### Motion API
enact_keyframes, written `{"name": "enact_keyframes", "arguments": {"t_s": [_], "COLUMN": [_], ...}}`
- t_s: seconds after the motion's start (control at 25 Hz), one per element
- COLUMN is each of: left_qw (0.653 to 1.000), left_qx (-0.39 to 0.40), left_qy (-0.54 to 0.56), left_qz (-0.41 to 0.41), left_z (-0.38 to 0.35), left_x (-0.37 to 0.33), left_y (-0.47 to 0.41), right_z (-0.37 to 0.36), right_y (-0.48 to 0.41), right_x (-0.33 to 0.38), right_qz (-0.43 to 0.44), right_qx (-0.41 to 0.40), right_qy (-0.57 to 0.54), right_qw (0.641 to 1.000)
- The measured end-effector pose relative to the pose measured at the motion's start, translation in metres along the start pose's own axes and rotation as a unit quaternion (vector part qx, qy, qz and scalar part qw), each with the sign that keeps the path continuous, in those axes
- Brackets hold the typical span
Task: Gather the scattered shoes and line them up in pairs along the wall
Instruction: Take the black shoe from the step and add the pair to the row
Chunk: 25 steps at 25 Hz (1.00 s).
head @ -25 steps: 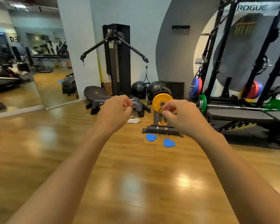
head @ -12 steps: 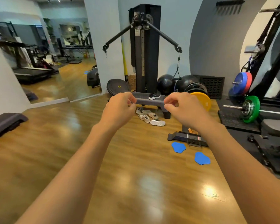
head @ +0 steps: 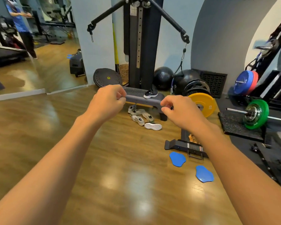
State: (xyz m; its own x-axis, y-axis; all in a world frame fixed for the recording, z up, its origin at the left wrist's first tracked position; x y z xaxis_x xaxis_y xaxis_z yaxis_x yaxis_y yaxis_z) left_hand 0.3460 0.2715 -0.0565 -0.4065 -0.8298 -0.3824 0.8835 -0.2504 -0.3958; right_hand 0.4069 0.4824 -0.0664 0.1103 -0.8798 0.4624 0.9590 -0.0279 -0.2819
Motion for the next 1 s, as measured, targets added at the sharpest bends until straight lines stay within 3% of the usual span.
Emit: {"name": "enact_keyframes", "arguments": {"t_s": [0.48, 0.84, 1.0], "left_qw": [0.996, 0.990, 0.984], "left_qx": [0.088, 0.137, 0.177], "left_qy": [-0.002, -0.001, 0.017], "left_qz": [0.010, 0.009, -0.008], "left_z": [-0.195, -0.312, -0.382], "left_x": [0.087, 0.167, 0.209], "left_y": [-0.325, -0.549, -0.652], "right_z": [-0.099, -0.190, -0.237], "right_y": [-0.314, -0.557, -0.642], "right_x": [-0.160, -0.226, -0.266], "right_qz": [-0.121, -0.127, -0.182], "right_qx": [0.013, 0.043, 0.060], "right_qy": [-0.068, -0.077, -0.063], "right_qw": [0.990, 0.988, 0.979]}}
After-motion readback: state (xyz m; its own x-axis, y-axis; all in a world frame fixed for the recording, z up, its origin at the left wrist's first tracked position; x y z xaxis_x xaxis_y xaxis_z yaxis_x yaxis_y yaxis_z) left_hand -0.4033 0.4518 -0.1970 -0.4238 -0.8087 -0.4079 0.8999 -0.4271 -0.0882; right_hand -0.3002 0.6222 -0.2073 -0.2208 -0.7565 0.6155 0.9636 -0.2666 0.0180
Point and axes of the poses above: each hand's wrist, its own y-axis away from the middle knuckle, its own z-axis out of the back of the hand, x = y × z, the point moved 5 cm from there along -y, towards the middle knuckle, and after that the axes turned 8 degrees about -y, right-handed, at the moved point
